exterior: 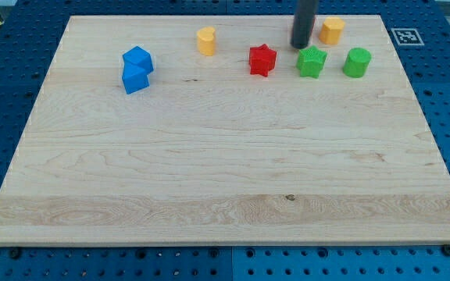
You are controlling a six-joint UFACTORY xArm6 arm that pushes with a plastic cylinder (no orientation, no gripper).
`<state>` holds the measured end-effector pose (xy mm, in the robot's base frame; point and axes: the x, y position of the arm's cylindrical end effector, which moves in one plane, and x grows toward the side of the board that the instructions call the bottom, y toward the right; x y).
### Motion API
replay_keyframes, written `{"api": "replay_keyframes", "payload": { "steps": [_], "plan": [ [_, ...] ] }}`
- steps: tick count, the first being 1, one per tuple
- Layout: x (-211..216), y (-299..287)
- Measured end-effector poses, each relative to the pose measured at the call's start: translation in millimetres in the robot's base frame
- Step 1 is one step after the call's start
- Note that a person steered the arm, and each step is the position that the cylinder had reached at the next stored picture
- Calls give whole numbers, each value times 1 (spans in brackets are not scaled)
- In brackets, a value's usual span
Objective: Slide the yellow hexagon closer to the yellow heart
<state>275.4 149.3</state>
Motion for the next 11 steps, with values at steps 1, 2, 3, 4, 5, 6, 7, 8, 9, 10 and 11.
{"api": "replay_keyframes", "payload": {
  "steps": [1, 2, 3, 4, 5, 6, 7, 8, 9, 10, 11],
  "plan": [
    [11, 45],
    [19, 90],
    [-9, 118],
    [-33, 113],
    [-34, 84],
    [-34, 46],
    [-41, 33],
    [-42, 28],
    [-31, 28],
    [-18, 34],
    [-18, 20]
  ]
}}
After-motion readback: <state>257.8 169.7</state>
